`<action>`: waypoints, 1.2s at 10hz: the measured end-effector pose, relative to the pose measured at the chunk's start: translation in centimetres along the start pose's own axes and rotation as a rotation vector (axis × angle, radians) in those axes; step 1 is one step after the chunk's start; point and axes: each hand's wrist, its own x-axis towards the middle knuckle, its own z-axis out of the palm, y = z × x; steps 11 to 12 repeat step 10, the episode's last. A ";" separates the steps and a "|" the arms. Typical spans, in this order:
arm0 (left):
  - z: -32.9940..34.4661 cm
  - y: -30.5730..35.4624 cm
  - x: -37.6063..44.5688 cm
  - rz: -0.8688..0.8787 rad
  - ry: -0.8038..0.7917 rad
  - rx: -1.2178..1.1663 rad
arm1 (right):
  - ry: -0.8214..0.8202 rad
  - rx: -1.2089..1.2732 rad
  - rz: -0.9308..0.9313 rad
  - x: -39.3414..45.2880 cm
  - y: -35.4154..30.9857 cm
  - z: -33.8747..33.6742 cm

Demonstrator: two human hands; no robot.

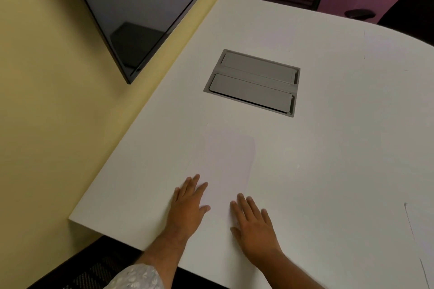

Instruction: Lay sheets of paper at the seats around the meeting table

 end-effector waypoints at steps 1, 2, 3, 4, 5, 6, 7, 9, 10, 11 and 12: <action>-0.1 -0.1 -0.4 0.004 0.034 0.005 | -0.016 0.006 -0.002 0.1 -0.3 -0.8; -1.2 0.3 -1.2 0.059 0.156 -0.067 | 0.049 0.065 0.007 -0.9 -0.9 -2.3; -2.2 0.6 -2.0 0.073 0.164 -0.087 | 0.096 0.110 0.034 -2.4 -1.2 -3.4; -2.7 0.6 -4.2 0.048 0.021 -0.071 | 0.106 0.151 0.087 -4.7 -1.5 -4.1; -2.2 0.2 -5.8 0.067 -0.119 -0.030 | 0.083 0.181 0.107 -6.5 -1.6 -3.7; -0.6 -0.1 -7.3 0.078 -0.208 0.091 | 0.078 0.225 0.126 -9.0 -1.3 -2.1; 0.1 0.0 -7.8 0.071 -0.216 0.151 | 0.089 0.258 0.132 -10.5 -0.7 -1.2; -0.4 1.2 -8.5 0.077 -0.123 0.171 | 0.139 0.334 0.145 -14.6 1.4 -0.9; -1.5 3.7 -8.8 0.134 -0.011 0.086 | 0.201 0.347 0.119 -16.6 2.1 -1.7; -1.5 3.7 -8.8 0.134 -0.011 0.086 | 0.201 0.347 0.119 -16.6 2.1 -1.7; -1.5 3.7 -8.8 0.134 -0.011 0.086 | 0.201 0.347 0.119 -16.6 2.1 -1.7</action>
